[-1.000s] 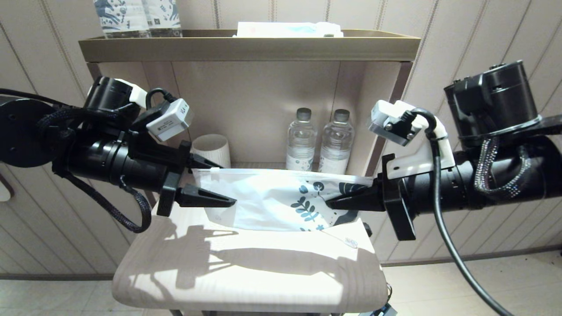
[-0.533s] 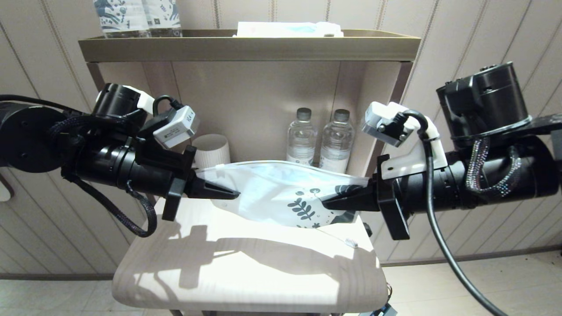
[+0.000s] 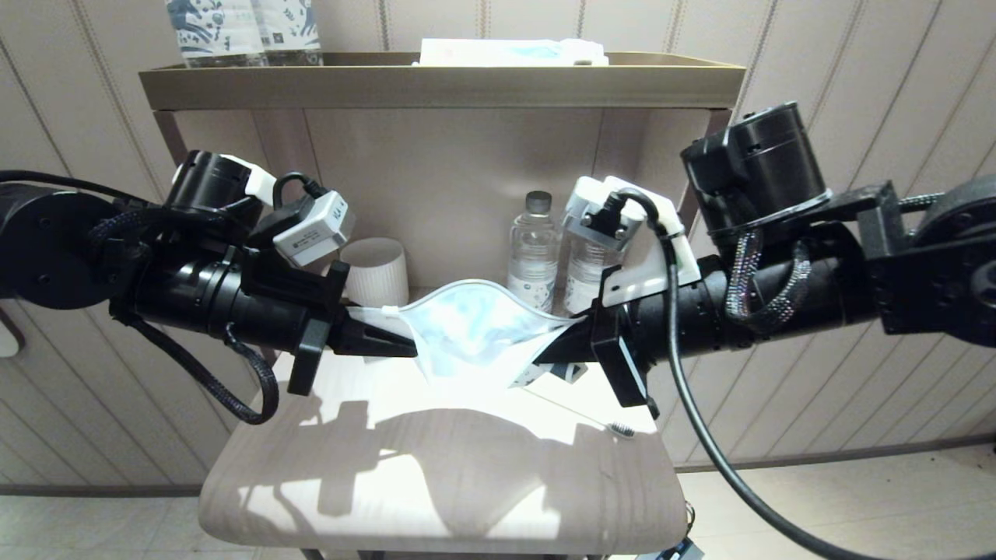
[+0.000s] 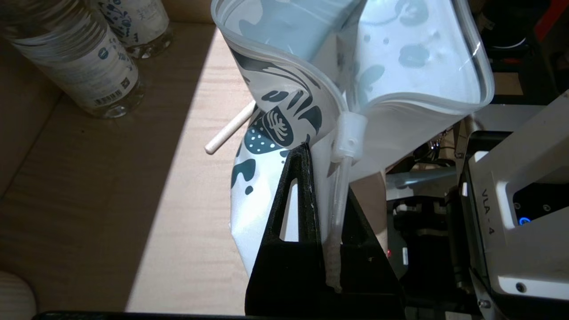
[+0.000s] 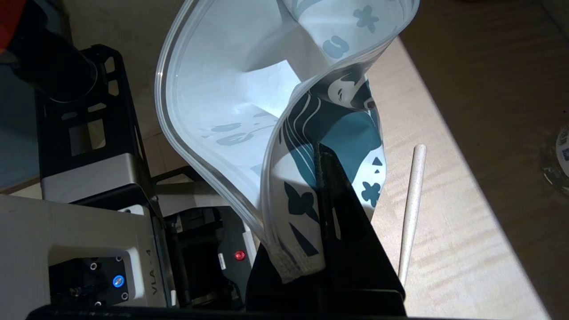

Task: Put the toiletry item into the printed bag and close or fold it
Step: Hand it to the other hand

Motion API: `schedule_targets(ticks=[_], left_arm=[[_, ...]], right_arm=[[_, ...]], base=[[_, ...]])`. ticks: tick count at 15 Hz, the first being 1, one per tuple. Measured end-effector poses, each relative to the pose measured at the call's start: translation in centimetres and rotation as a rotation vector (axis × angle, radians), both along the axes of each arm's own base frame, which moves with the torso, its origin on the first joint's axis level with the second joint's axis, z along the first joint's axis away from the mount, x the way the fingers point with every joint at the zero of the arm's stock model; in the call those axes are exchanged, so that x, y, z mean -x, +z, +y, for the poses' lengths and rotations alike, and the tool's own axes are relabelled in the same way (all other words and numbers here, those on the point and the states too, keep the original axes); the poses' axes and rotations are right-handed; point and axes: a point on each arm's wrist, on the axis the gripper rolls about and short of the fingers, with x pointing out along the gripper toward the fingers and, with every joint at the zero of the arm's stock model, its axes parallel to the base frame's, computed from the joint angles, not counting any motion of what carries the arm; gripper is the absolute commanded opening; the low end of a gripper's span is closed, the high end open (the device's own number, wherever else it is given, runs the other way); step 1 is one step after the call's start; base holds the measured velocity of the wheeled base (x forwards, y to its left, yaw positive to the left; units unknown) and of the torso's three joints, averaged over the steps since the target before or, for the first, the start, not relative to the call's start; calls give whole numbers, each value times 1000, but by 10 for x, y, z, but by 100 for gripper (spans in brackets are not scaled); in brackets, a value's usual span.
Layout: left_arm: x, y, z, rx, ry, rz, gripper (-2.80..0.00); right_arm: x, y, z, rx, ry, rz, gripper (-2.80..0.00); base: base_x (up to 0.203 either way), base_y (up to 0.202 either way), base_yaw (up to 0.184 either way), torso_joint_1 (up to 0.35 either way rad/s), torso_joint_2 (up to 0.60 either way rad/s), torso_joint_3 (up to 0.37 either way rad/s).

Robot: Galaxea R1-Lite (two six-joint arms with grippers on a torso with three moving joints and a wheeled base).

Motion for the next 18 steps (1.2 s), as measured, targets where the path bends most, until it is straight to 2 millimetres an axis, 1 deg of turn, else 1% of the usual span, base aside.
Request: schedule_targets(ticks=[4,7,10,16,18], left_arm=[[1,0,-1,2,-8,2,-280],[2,1,-1,7,-14,4,-280],[2,1,-1,10,-15,3,-280],[1,1,-2,24,-31,11,-280],[1,1,-2,25,-30,12,-280]], right_arm=[[-19,-5,23,10,14,13,-280],[-24,-11,28,36,-19,14,-280],[-19,-10,22,45,-55,15,-280],[4,-8,1,47,-78,30,-280],[9,-6,-2,56,-102,15,-280]], base=[[0,0,0,0,0,0],[0,0,0,0,0,0],[0,0,0,0,0,0],[0,0,0,0,0,0],[0,0,0,0,0,0]])
